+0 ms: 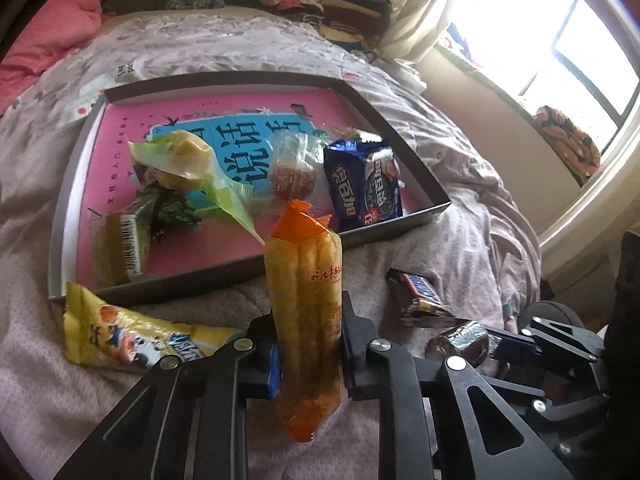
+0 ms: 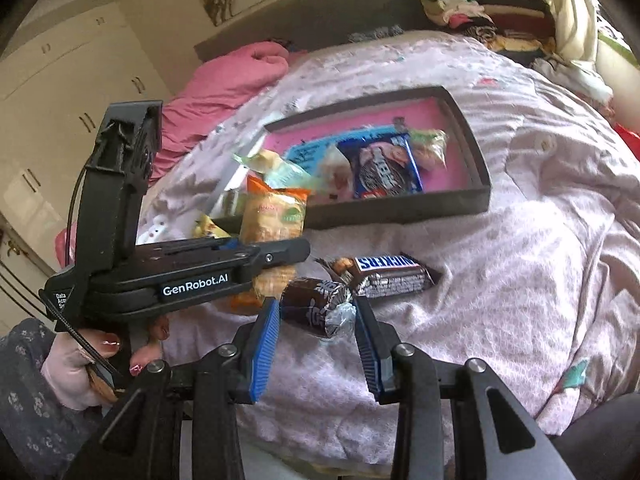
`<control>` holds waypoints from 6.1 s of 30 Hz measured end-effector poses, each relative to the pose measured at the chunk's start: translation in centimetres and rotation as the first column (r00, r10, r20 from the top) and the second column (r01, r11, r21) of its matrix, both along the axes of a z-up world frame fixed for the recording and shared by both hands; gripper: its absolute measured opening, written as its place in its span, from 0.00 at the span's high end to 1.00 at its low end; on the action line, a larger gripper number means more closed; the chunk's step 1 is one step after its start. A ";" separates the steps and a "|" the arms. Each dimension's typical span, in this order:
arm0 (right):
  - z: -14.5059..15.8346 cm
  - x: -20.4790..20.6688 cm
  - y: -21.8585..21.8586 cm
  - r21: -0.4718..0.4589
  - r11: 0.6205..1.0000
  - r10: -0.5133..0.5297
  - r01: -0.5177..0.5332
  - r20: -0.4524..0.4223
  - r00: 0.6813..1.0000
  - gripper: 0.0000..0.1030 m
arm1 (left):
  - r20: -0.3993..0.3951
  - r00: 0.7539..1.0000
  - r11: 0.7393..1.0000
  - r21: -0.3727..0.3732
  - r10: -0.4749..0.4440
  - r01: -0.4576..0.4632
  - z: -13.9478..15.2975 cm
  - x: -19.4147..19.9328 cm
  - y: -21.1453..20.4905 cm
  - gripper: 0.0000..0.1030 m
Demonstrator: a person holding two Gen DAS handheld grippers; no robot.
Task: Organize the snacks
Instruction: 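Carry the pastry bag over the tray with the left gripper while the right gripper carries the chocolate there, then lower the pastry bag into the tray and open the left gripper while the right gripper releases the chocolate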
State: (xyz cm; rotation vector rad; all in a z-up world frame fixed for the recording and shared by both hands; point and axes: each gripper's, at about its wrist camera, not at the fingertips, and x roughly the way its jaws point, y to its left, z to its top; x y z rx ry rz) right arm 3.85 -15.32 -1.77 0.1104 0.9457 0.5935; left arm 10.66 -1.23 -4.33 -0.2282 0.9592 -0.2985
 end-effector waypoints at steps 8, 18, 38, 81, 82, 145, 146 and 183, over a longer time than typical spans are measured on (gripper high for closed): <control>0.5 -0.1 -0.5 0.038 0.999 -0.006 0.005 0.025 1.000 0.63 | 0.025 0.998 0.998 -0.039 0.054 -0.053 1.8 -1.4 2.4 0.78; 1.3 0.0 -0.4 0.035 0.999 -0.016 0.013 0.080 0.997 0.63 | 0.114 0.982 0.989 -0.013 0.149 -0.149 4.9 -2.6 5.9 0.78; 2.2 1.2 -1.1 -0.012 0.998 -0.053 0.056 0.209 0.976 0.63 | 0.224 0.943 0.969 -0.059 0.246 -0.239 7.0 -2.8 8.9 0.78; 1.5 7.0 -2.5 -0.047 0.985 -0.148 0.167 0.274 0.950 0.63 | 0.211 0.969 0.990 0.022 0.128 -0.136 2.4 3.8 4.4 0.78; 1.6 7.1 -2.6 -0.047 0.985 -0.150 0.169 0.275 0.950 0.63 | 0.210 0.969 0.991 0.020 0.128 -0.136 2.4 3.8 4.4 0.78; -1.6 10.2 -1.6 -0.137 0.979 -0.116 0.149 0.225 0.967 0.63 | 0.145 0.977 0.988 -0.024 0.157 -0.155 0.8 4.2 4.9 0.78; -1.6 10.2 -1.6 -0.137 0.980 -0.112 0.145 0.225 0.968 0.63 | 0.144 0.977 0.988 -0.027 0.155 -0.152 0.7 4.2 4.8 0.78; -1.5 9.9 -1.4 -0.163 0.977 -0.093 0.137 0.250 0.964 0.62 | 0.150 0.977 0.988 -0.001 0.150 -0.152 1.4 3.9 4.4 0.71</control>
